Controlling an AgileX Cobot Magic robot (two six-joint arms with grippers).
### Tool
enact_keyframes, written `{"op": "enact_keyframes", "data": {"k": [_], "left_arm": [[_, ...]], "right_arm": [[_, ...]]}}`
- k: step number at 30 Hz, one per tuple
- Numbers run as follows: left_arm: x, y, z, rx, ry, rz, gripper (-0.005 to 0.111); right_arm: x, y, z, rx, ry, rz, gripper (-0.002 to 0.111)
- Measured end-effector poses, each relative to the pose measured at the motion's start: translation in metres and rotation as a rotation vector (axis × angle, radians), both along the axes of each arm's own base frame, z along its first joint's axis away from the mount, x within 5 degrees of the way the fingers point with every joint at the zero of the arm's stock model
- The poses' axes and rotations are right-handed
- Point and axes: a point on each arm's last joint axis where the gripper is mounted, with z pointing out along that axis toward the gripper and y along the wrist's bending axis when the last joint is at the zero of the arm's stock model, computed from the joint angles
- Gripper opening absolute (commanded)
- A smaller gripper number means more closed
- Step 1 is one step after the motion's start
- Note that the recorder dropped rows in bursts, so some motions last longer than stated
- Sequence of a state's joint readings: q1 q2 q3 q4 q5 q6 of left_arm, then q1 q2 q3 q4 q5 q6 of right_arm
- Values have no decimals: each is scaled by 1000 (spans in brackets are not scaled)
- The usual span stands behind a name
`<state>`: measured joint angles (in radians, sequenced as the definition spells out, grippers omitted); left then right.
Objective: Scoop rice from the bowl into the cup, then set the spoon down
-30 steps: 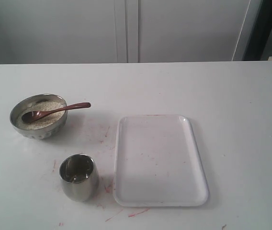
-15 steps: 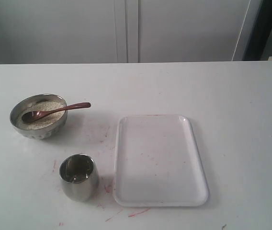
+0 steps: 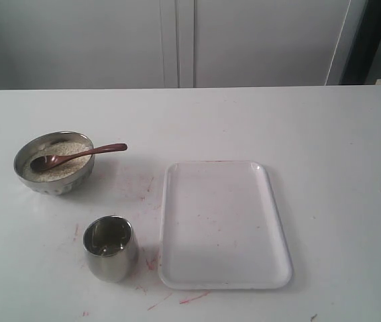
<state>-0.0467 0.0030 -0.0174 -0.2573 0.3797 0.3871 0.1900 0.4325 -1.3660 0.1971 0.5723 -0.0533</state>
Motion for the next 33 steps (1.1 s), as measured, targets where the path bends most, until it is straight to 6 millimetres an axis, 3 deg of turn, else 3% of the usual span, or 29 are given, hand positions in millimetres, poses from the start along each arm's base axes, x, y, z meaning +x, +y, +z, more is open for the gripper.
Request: {"op": "enact_keyframes", "data": {"k": [7,13,24,33], "left_arm": [[0,0,0,0,0,0,14],[0,0,0,0,0,0,14],[0,0,0,0,0,0,14],[0,0,0,0,0,0,14]], "right_arm": [[34,5,25,-90,74,-2,0],[75,13,32,-167,186,-3,0],[168,50,21,-377,460,61,0],[235,88,-6,-499,657,132,0]]}}
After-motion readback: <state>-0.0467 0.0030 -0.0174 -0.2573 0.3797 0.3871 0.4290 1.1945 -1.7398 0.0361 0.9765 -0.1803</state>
